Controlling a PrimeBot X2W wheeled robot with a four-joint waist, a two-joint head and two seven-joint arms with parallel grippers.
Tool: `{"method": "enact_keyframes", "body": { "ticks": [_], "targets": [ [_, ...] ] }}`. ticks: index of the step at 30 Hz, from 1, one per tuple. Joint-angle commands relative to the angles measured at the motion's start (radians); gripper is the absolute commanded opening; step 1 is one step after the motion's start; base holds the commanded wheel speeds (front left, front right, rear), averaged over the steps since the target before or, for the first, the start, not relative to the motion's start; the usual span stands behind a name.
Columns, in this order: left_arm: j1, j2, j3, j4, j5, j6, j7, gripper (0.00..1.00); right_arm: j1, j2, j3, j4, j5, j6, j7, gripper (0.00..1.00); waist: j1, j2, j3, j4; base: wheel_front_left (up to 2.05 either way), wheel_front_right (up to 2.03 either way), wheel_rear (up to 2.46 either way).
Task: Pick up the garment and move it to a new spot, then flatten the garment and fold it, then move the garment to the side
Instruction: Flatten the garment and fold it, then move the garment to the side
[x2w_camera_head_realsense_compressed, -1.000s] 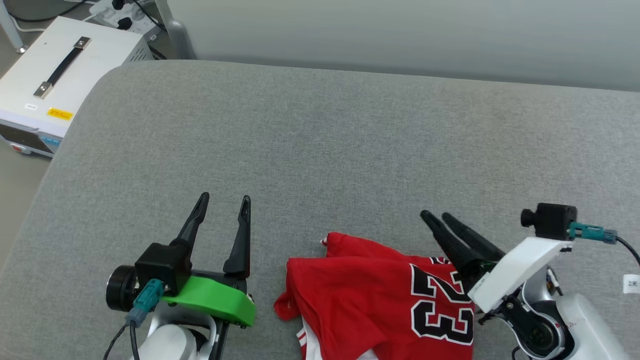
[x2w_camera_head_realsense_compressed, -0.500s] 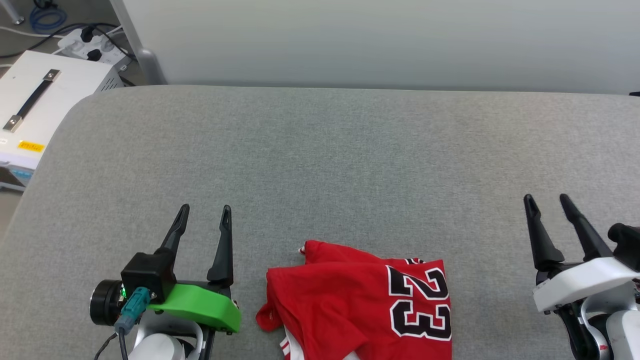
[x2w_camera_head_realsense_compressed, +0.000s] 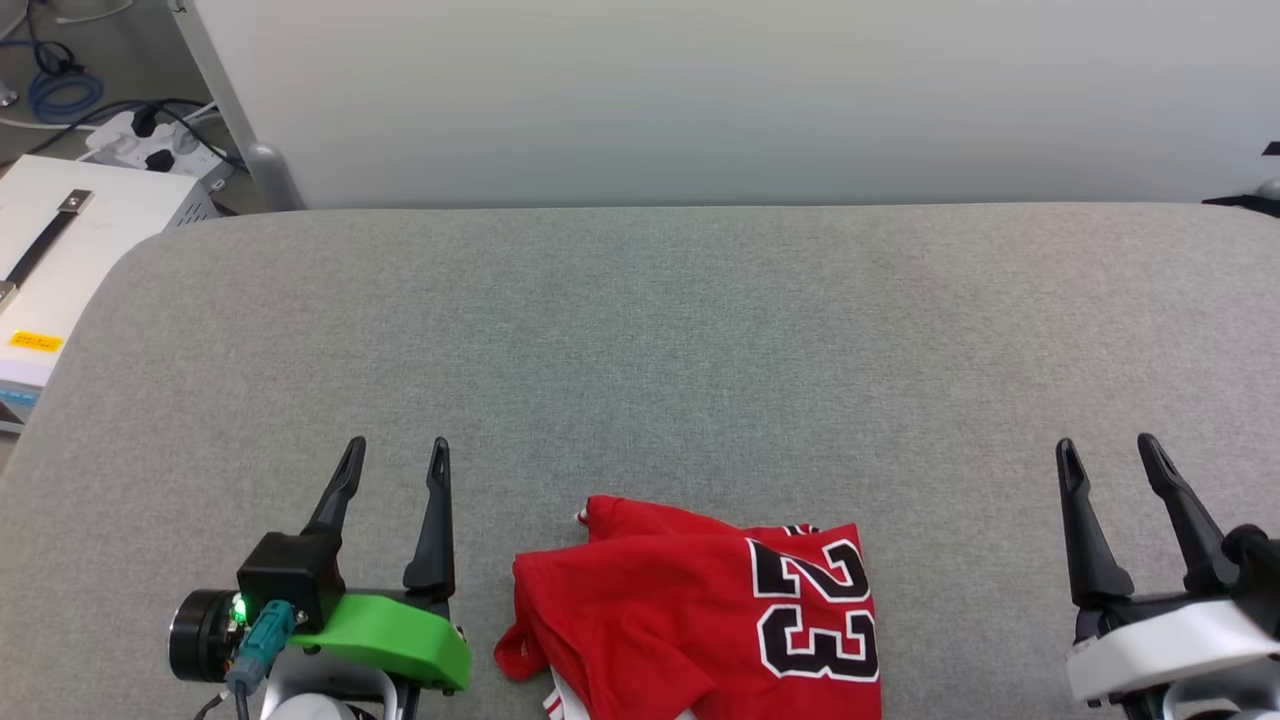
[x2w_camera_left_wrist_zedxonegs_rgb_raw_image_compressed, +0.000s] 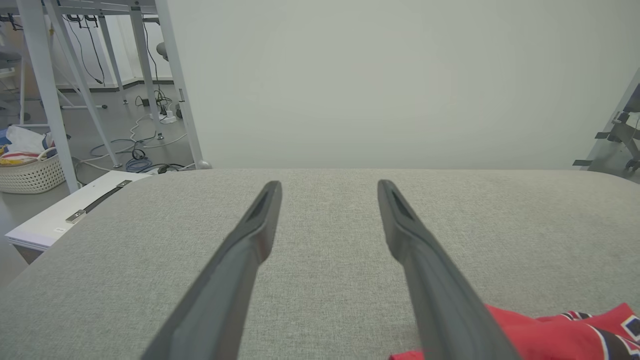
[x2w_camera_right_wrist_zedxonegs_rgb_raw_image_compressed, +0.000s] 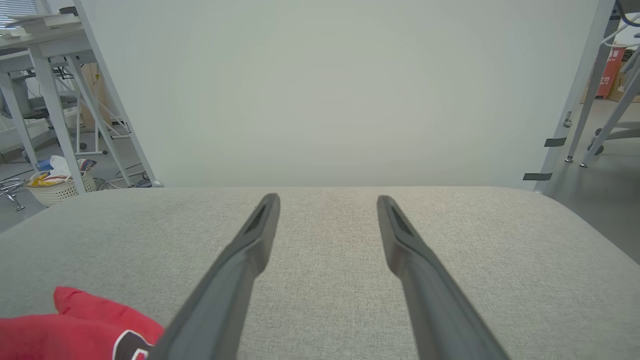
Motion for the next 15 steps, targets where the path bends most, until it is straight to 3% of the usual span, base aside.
{"method": "enact_keyframes", "body": {
  "ticks": [1, 15],
  "targets": [
    [0.017, 0.005, 0.004, 0.002, 0.015, 0.006, -0.005, 1.00, 0.020, 0.001, -0.006, -0.015, -0.016, 0.000, 0.007, 1.00, 0.0000, 0.0000, -0.004, -0.005, 0.00, 0.00, 0.00],
    [0.038, -0.004, 0.024, 0.018, 0.005, -0.006, -0.006, 1.00, 0.054, 0.030, -0.005, -0.088, -0.023, 0.000, 0.052, 1.00, 0.0000, 0.0000, -0.015, -0.006, 0.00, 0.00, 0.00]
  ]
}}
